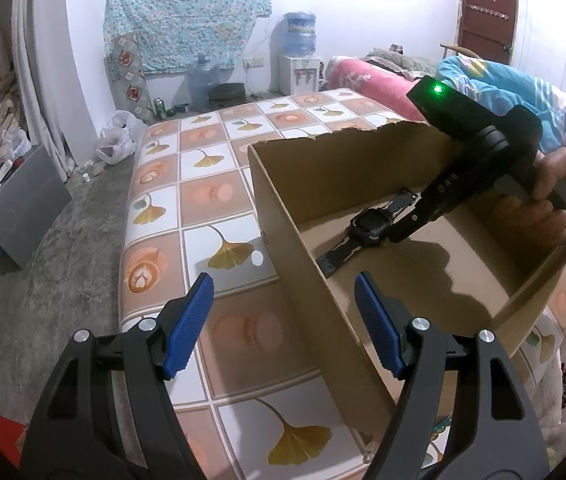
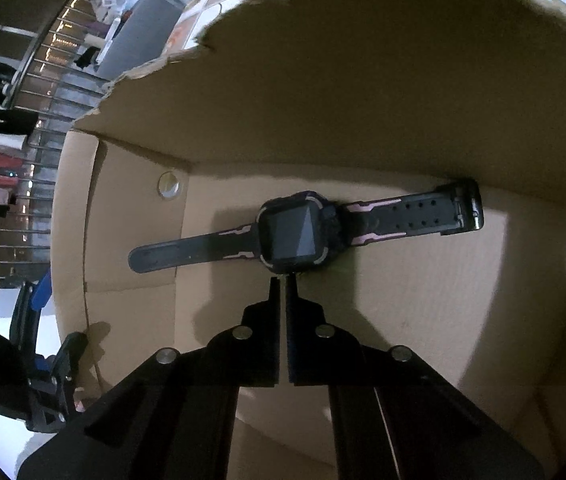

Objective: Organize jewelry

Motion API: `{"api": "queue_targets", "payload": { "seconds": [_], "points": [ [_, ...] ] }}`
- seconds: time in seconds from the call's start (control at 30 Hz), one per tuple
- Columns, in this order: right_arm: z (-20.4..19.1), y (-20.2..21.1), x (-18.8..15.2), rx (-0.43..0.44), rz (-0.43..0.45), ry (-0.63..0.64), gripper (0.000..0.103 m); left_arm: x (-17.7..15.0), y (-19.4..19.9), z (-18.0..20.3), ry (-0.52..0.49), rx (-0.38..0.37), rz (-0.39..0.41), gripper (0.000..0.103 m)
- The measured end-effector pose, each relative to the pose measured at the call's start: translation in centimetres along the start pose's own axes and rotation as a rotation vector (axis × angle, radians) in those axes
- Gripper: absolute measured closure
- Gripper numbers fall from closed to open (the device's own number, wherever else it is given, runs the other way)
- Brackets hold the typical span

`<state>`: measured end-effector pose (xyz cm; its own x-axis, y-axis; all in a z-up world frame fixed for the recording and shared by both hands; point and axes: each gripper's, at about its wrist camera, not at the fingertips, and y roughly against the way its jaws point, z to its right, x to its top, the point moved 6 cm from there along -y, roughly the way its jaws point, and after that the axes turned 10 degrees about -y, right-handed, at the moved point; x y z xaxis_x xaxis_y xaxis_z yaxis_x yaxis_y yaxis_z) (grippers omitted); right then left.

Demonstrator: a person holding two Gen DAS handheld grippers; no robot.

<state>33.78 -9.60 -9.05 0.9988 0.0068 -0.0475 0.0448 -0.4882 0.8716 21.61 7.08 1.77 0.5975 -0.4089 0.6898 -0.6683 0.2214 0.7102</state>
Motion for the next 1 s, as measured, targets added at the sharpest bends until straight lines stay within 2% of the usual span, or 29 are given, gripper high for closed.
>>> {"api": "queue_targets", "payload": {
  "seconds": [0.2, 0.4, 0.67, 1.0],
  "points": [
    [-0.2, 0.6, 0.1, -0.016, 0.015, 0.007, 0.100, 0.0, 0.0, 0.0, -0.002, 0.001, 0.000, 0.034],
    [0.5, 1.7, 1.2, -0.127, 0.027, 0.120, 0.100, -0.1, 0.1, -0.1, 0.000, 0.001, 0.001, 0.034],
    [-1.5, -0.1, 1.5, -0.146, -0.018, 0.192, 0.100, 0.2, 0.0, -0.3, -0.001, 0.001, -0.003, 0.034],
    [0.2, -0.3, 2.4, -0.173, -0.036, 0.166, 0.100, -0.1, -0.1, -0.5, 0.003, -0.005, 0.008, 0.034]
  ]
}}
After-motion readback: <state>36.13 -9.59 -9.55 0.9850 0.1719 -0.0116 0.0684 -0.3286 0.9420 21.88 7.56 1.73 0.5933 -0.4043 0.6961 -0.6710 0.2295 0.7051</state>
